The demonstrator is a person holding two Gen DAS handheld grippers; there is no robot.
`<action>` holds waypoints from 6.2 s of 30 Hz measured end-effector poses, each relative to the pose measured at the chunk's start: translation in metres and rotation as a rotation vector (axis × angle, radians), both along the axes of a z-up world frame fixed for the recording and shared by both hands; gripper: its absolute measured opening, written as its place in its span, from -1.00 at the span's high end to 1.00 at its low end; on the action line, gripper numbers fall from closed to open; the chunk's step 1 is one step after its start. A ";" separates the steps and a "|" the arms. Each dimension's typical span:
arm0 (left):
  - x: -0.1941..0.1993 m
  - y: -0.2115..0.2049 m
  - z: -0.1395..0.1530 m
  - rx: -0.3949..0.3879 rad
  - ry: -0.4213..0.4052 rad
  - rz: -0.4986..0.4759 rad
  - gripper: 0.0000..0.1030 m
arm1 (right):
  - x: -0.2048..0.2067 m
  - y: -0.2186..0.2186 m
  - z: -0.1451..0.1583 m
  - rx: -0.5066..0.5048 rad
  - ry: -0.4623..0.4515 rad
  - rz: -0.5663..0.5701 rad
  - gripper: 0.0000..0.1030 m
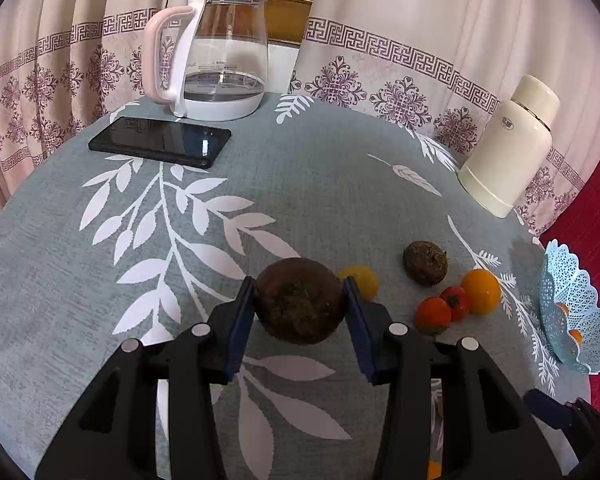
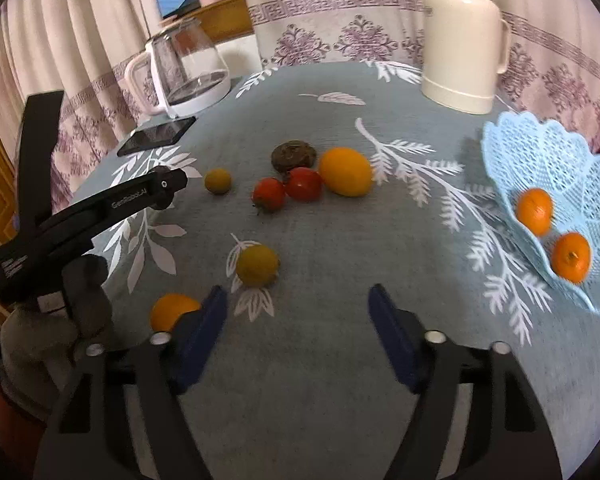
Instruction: Organize fruits
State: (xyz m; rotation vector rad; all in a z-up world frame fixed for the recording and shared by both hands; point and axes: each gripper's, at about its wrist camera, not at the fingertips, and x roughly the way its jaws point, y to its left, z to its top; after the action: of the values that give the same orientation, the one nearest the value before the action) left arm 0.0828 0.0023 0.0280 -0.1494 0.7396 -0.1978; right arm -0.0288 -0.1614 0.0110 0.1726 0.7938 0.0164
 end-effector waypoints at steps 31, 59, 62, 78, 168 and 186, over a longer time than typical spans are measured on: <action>-0.003 0.000 0.000 0.001 -0.005 -0.003 0.12 | 0.031 0.022 -0.005 -0.020 0.015 0.042 0.44; -0.005 -0.002 0.002 0.015 -0.017 -0.013 0.12 | -0.027 -0.070 0.046 0.021 -0.144 -0.229 0.44; -0.005 -0.002 0.002 0.015 -0.018 -0.012 0.12 | -0.036 -0.083 0.050 0.019 -0.155 -0.267 0.44; -0.006 -0.002 0.003 0.021 -0.028 -0.006 0.12 | -0.071 -0.159 0.050 0.003 -0.166 -0.485 0.44; -0.045 -0.232 -0.014 0.160 0.090 -0.526 0.13 | -0.130 -0.197 -0.014 0.174 -0.147 -0.521 -0.27; -0.063 -0.240 0.042 0.118 -0.040 -0.527 0.14 | -0.129 -0.197 -0.013 0.173 -0.148 -0.521 -0.27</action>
State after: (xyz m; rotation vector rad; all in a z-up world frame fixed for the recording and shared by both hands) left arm 0.0202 -0.2382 0.0695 0.1656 0.7376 -0.6551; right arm -0.1582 -0.3587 -0.0018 0.5321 0.5806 -0.3911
